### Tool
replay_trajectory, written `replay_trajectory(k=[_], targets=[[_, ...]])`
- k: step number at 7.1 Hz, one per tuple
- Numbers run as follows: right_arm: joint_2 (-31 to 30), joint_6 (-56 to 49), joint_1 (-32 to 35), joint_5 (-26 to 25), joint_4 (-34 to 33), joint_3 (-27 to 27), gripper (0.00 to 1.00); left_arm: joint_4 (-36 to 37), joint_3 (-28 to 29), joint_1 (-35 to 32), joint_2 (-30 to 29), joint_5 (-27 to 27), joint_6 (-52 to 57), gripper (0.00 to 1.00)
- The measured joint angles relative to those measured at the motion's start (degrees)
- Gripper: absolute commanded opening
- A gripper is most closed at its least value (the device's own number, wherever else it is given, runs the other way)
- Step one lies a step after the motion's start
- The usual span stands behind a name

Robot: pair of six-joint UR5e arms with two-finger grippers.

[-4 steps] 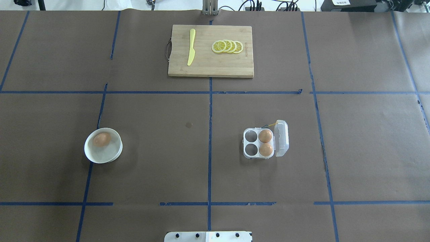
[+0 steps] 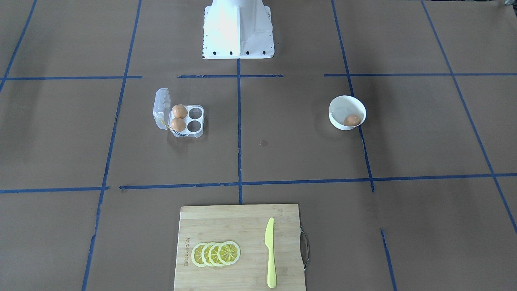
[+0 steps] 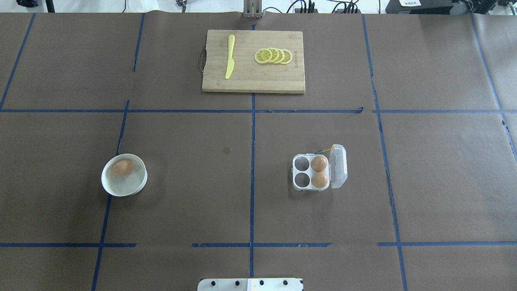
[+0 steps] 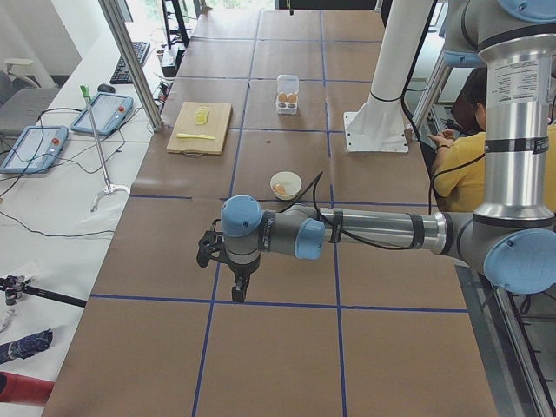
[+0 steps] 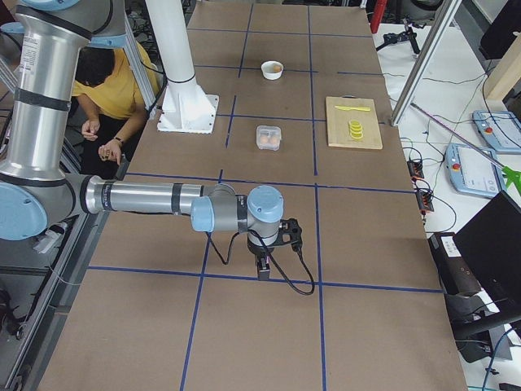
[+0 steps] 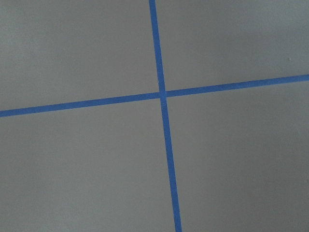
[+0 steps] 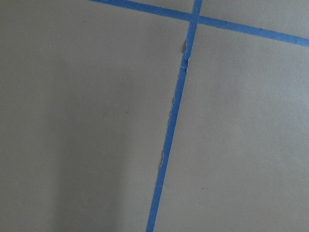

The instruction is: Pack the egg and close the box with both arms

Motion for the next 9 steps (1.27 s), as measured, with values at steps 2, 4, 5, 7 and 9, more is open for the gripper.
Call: replay_trajectory(k=[2, 4, 5, 7, 9], targets=[[0.3, 0.1, 0.0, 0.3, 0.0, -0.1, 1.0, -5.4, 0.7, 0.1, -0.5, 0.3, 0.1, 1.0], [2.2, 0.2, 0.0, 0.2, 0.2, 0.1, 1.0, -9.4, 1.6, 0.3, -3.8, 0.4, -2.7, 1.0], [4.1, 0.2, -0.1, 0.1, 0.2, 0.1, 1.0, -12.8, 2.0, 0.3, -5.4, 0.4, -4.9, 1.0], [7.4, 0.2, -0.1, 0.2, 0.3, 0.6, 1.0, -26.0, 3.7, 0.5, -8.2, 0.4, -6.7, 1.0], [8.9, 0.2, -0.1, 0.2, 0.5, 1.1, 1.0, -35.6, 6.6, 2.1, -11.2, 0.2, -7.1, 1.0]])
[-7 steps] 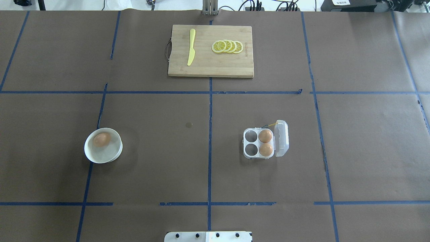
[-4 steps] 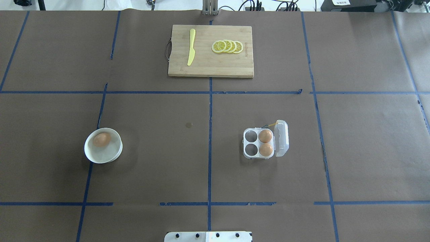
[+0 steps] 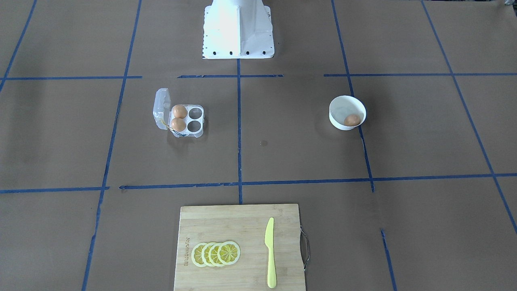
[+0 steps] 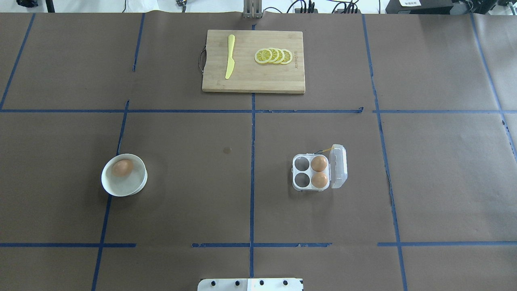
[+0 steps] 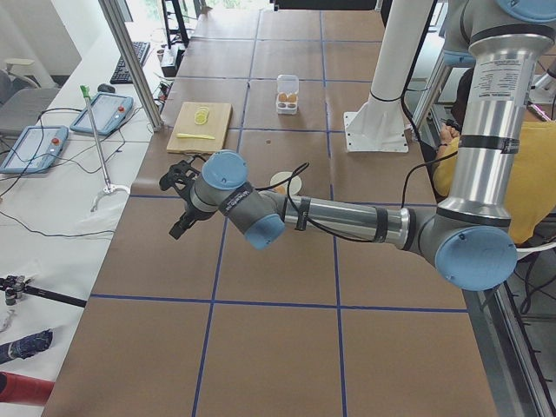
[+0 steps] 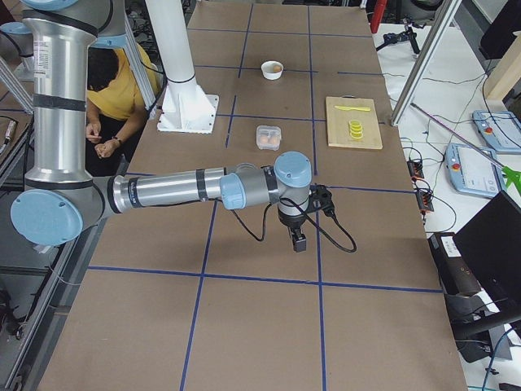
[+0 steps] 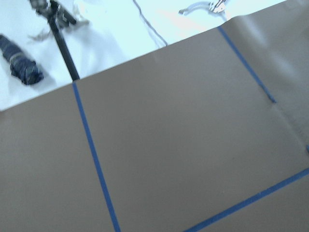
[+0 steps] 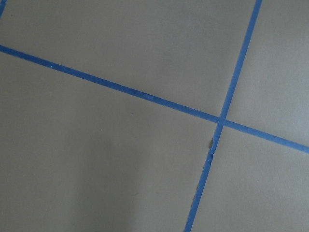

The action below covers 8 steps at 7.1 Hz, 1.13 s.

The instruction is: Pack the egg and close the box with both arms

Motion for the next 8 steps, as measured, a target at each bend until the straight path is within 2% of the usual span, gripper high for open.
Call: replay_trajectory(k=[3, 6, 7, 8], targets=[[0.6, 0.7, 0.0, 0.0, 0.2, 0.0, 1.0, -3.4, -0.3, 7.1, -3.4, 0.0, -0.9, 1.0], [0.7, 2.1, 0.0, 0.0, 0.2, -0.1, 1.0, -5.5, -4.0, 20.0, -4.9, 1.1, -7.5, 1.0], [0.7, 2.1, 0.0, 0.0, 0.2, -0.1, 1.0, -5.1, -6.0, 23.5, -4.6, 2.7, -10.1, 0.96], [0.6, 2.2, 0.0, 0.0, 0.2, -0.1, 1.0, -3.9, -7.5, 27.9, -4.1, 5.4, -12.1, 0.77]])
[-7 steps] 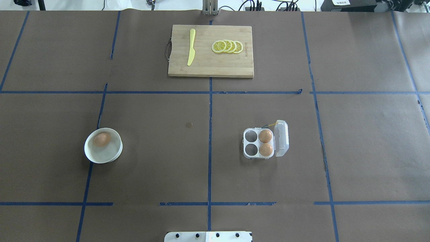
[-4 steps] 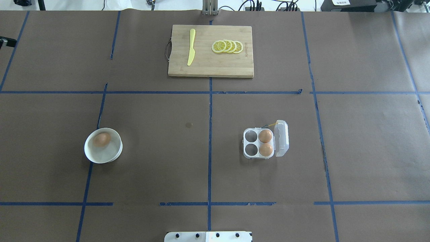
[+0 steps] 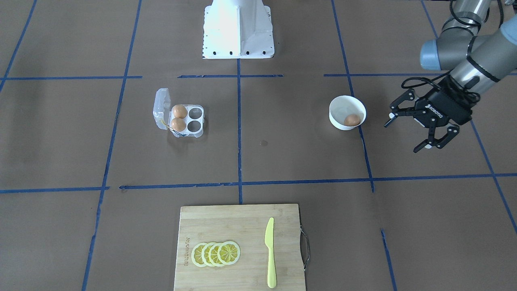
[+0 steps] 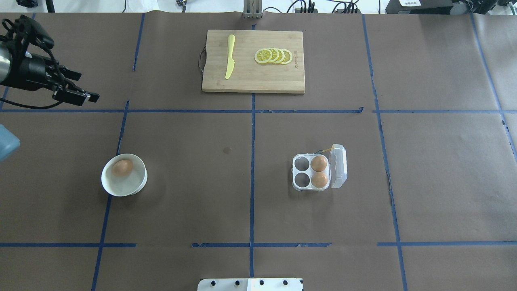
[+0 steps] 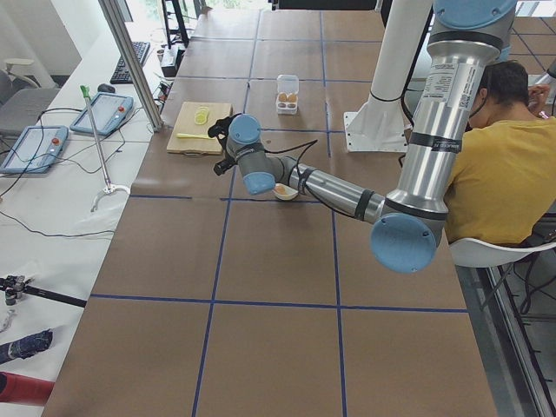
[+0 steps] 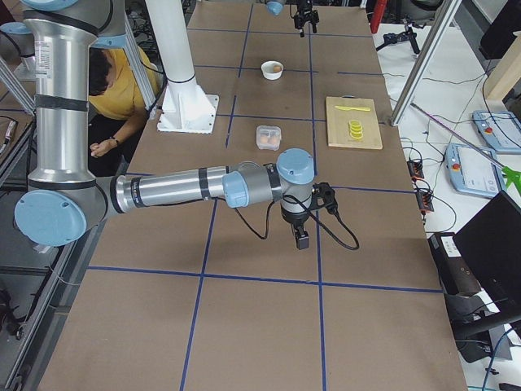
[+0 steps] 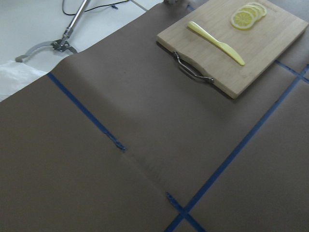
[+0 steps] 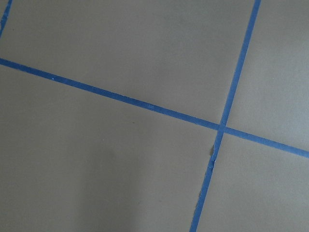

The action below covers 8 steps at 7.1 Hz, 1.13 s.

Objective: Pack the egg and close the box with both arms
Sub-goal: 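Move the left gripper over the white bowl toward the brown egg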

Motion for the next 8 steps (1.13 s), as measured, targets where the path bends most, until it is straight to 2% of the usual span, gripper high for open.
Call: replay_trajectory(k=[1, 4, 8], targets=[[-0.1, 0.0, 0.0, 0.0, 0.0, 0.0, 1.0, 1.9, -1.7, 4.5, 0.8, 3.3, -1.0, 0.62], [-0.3, -0.2, 0.0, -0.1, 0.0, 0.0, 1.0, 4.3, -7.9, 11.9, 8.0, 7.9, -1.3, 0.61], [-0.4, -0.2, 0.0, -0.1, 0.0, 0.1, 1.0, 4.4, -6.7, 17.4, 9.2, 11.1, -1.3, 0.61]])
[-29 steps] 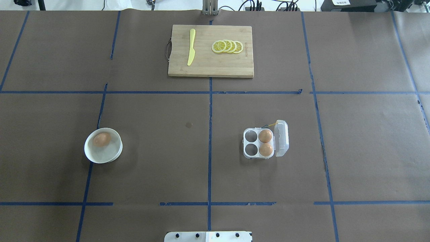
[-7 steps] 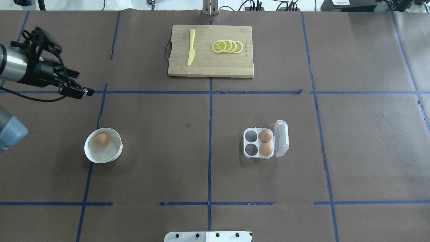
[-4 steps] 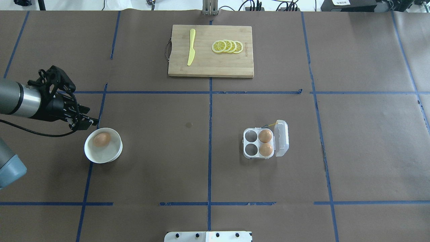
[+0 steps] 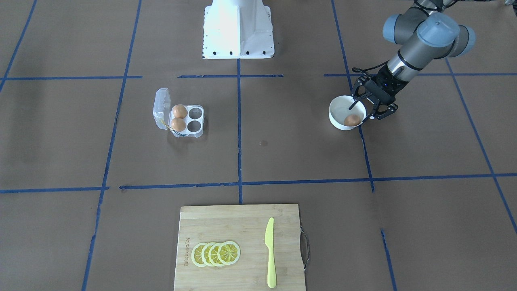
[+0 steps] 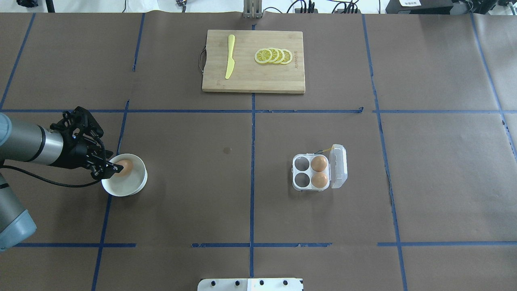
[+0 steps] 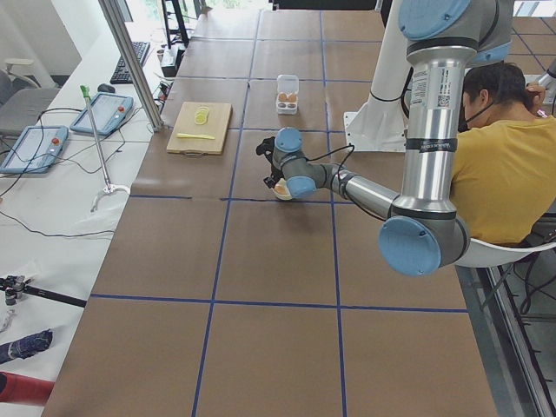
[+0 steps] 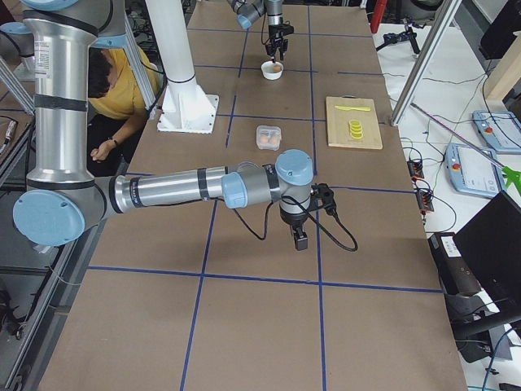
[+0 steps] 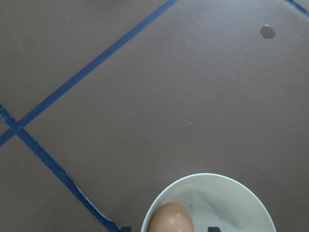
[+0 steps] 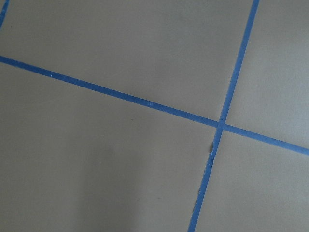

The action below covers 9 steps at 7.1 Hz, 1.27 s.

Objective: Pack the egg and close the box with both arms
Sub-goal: 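Move the left gripper over the white bowl toward the brown egg, then lower the left gripper into the bowl and grasp the brown egg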

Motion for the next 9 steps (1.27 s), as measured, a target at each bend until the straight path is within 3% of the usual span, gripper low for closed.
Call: replay_trajectory(k=[9], targets=[[-0.1, -0.1, 0.0, 0.0, 0.0, -0.1, 1.0, -0.3, 3.9, 3.3, -2.2, 2.7, -0.2, 0.62]])
